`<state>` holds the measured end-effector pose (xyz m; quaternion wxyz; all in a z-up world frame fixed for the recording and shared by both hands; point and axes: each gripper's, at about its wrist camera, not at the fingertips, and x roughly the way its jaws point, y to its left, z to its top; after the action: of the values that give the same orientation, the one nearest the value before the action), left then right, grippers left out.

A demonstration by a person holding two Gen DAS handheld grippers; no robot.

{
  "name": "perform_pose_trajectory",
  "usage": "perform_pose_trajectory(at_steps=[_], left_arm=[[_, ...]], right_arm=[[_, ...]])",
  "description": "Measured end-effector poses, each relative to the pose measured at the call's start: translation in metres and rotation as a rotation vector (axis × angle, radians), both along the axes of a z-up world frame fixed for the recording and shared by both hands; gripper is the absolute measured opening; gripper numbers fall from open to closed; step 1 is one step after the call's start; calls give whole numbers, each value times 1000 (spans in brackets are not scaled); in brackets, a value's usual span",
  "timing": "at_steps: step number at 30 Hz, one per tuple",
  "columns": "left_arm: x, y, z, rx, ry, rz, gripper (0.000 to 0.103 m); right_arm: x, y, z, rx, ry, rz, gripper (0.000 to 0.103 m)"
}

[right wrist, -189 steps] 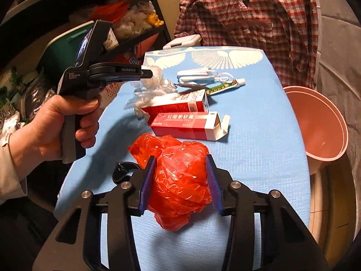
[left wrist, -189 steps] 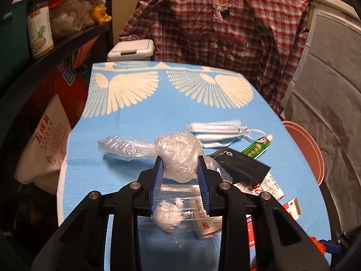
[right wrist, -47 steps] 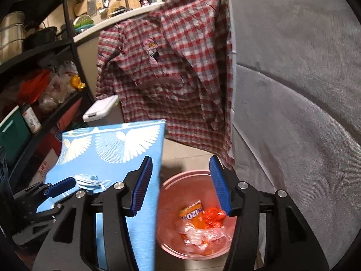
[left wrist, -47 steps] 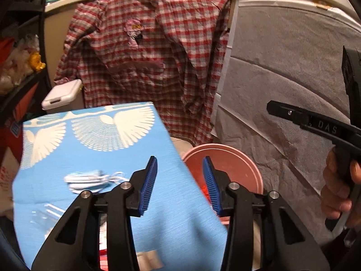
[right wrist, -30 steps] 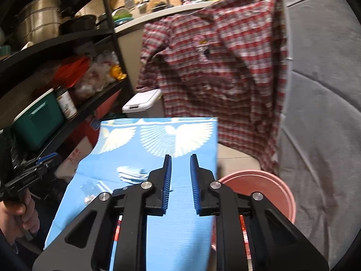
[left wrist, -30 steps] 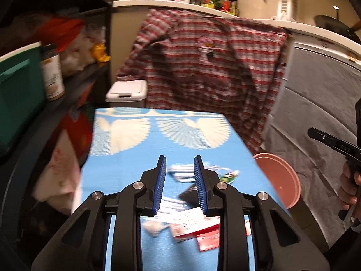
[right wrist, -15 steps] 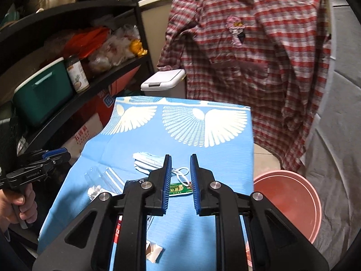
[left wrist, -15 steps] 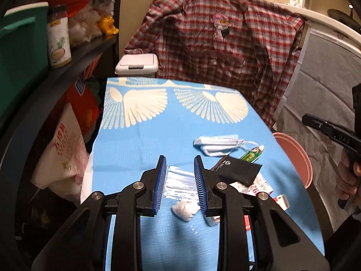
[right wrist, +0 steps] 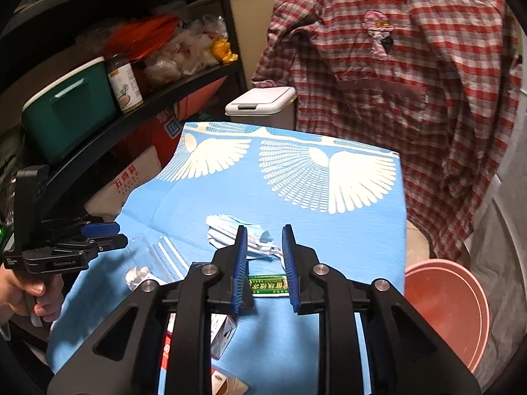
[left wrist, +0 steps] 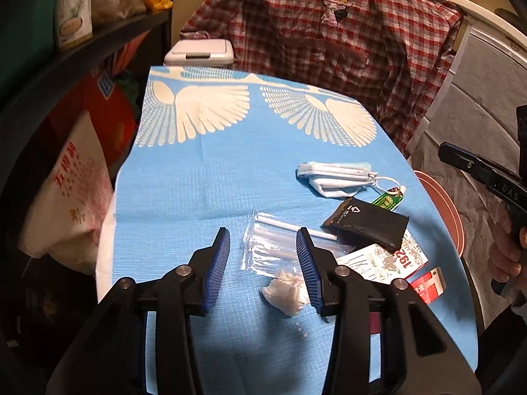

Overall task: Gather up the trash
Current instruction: 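Open the left tool and move both tools back over the board, then close the right tool on the blue face mask while the left tool grasps the clear plastic bag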

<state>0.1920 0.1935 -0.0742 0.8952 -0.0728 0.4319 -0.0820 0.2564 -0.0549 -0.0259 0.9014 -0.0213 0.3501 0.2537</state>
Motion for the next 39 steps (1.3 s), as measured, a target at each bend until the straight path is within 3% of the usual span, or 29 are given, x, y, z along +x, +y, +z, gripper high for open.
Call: perform_pose_trajectory(at_steps=[7,20,24,27,28,32,39], left_arm=[[6,4,-13,-24,41,-8,42],[8,4,-20,-64,63,-45,40],[9,-2,-21,-52,66,-67,27],[10,-3,-20,-43,57,-75,10],[10,-3,-18,-42,54,-75,5],[8,1,-10,-37,26,-61,0],[4,5,5,-42,-16,-43,0]], right_arm=[[20,22,-22,-14,28,58,43],[61,55,-61,-63,93,137,50],[65,59,-70,-77,116,163,50],[61,62,-70,-88,110,182,37],[60,63,-69,-91,112,191,28],[56,65,-67,-96,113,207,5],[44,59,-43,-73,54,181,2]])
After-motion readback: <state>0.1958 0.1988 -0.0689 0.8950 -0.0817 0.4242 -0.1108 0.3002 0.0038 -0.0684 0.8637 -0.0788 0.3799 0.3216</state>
